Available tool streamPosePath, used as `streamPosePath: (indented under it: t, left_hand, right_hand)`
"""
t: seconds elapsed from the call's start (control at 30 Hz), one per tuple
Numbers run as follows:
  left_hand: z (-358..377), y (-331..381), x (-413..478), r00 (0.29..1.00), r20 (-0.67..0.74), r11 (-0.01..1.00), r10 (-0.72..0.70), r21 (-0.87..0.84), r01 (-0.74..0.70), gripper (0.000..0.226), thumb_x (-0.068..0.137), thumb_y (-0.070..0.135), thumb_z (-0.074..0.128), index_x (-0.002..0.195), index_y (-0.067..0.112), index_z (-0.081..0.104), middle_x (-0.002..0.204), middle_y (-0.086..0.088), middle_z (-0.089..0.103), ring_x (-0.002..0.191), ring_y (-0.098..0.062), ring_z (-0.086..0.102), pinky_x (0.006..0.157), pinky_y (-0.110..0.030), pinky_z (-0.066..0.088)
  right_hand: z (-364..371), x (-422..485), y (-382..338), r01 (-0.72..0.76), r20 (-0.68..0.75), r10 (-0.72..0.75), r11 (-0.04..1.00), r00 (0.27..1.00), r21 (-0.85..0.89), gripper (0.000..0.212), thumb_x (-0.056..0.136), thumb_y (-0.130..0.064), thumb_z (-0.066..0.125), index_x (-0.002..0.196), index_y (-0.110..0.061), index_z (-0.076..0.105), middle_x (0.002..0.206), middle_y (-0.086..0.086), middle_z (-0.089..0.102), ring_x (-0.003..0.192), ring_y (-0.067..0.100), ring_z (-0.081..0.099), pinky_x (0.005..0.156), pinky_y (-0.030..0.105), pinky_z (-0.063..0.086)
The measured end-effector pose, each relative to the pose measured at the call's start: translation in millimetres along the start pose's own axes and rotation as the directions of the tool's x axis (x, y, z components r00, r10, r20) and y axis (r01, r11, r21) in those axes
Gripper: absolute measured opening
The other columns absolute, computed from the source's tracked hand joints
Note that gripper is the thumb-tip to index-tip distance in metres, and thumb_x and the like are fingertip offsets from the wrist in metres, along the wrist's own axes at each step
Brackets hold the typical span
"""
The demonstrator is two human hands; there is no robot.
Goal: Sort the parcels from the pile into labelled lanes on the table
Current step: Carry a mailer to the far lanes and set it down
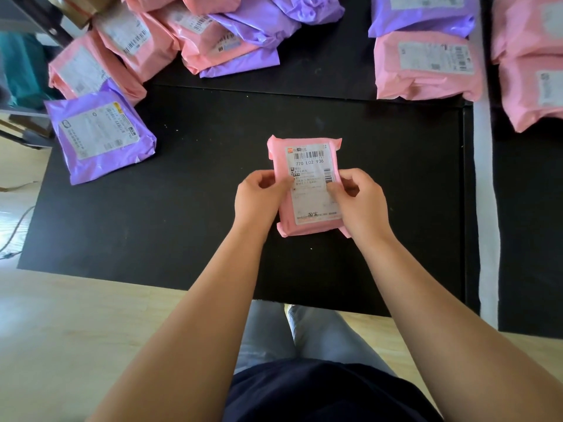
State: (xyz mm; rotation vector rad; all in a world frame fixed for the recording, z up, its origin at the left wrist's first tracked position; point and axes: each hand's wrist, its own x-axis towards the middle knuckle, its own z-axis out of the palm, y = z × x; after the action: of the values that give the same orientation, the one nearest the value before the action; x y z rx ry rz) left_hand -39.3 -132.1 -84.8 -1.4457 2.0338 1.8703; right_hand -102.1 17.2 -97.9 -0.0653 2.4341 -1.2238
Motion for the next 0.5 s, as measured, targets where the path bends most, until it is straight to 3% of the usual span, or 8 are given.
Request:
streamPosePath:
  t: [0.1, 0.27, 0.5]
  left_hand:
    - [2, 12, 13, 0.998, -0.058, 1.0, 0.001, 0.023, 0.0, 0.022, 0.09, 0.033, 0.069, 0.108, 0.019, 0.068, 0.097, 0.007, 0.073, 0.087, -0.011, 0.071, 0.081, -0.037, 0.061]
    - [2, 17, 22, 0.994, -0.076, 0.997, -0.072, -0.011, 0.072, 0.007, 0.088, 0.029, 0.073, 0.083, 0.026, 0.07, 0.087, 0.007, 0.074, 0.08, -0.012, 0.072, 0.077, -0.037, 0.062]
    - [2, 17, 22, 0.992, -0.082, 0.995, -0.098, -0.019, 0.096, 0.009, 0.088, 0.033, 0.073, 0.082, 0.027, 0.07, 0.086, 0.008, 0.074, 0.08, -0.012, 0.073, 0.077, -0.036, 0.062]
  right_hand:
    - [-1, 0, 0, -0.008, 0.01, 0.008, 1.0, 1.0, 0.017, 0.018, 0.098, -0.029, 0.061, 0.115, -0.023, 0.062, 0.111, -0.01, 0.064, 0.1, 0.006, 0.063, 0.074, 0.02, 0.053]
    - [1, -1, 0, -0.012, 0.009, 0.012, 0.999, 1.0, 0.042, 0.017, 0.097, -0.029, 0.063, 0.113, -0.024, 0.061, 0.111, -0.011, 0.065, 0.101, 0.006, 0.064, 0.083, 0.031, 0.059]
    - [1, -1, -3, -0.055, 0.004, 0.055, 0.997, 0.998, 0.057, 0.02, 0.095, -0.027, 0.065, 0.114, -0.021, 0.064, 0.114, -0.008, 0.067, 0.102, 0.007, 0.064, 0.085, 0.033, 0.059]
